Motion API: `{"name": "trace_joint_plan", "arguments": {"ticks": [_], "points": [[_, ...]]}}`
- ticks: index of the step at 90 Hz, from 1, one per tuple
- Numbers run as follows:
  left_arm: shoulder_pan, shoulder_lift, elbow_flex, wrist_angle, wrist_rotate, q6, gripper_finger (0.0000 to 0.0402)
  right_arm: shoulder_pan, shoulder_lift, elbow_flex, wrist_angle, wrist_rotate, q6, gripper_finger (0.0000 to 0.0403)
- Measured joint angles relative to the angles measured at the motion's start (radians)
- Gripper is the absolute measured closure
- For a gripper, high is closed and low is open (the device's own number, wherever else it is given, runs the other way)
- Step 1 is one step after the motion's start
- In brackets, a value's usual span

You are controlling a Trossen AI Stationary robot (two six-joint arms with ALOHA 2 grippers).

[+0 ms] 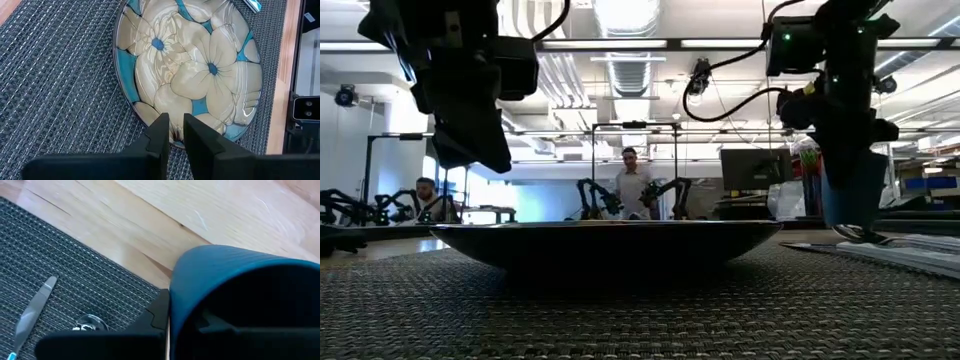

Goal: Set table place
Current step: Move the blue cup to the middle right of the table

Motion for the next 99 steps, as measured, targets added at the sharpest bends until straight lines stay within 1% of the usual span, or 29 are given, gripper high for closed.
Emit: {"name": "trace_joint_plan", "arguments": {"ticks": [18,61,75,99], "points": [[0.0,0.0,0.0,0.0,0.0,0.0,0.0358,0.0,0.0,0.0,0.007,0.0,-0.002,0.0399],[0.0,0.0,0.0,0.0,0.012,0.0,0.0354,0.0,-0.001,0.0,0.027,0.0,0.001,0.0326],[0.0,0.0,0.0,0.0,0.012,0.0,0.0355,0.0,-0.004,0.006,0.025,0.0,0.003,0.0313],[0.0,0.0,0.0,0.0,0.011,0.0,0.0353,0.0,-0.005,0.069,0.015,0.006,-0.014,0.03]]}}
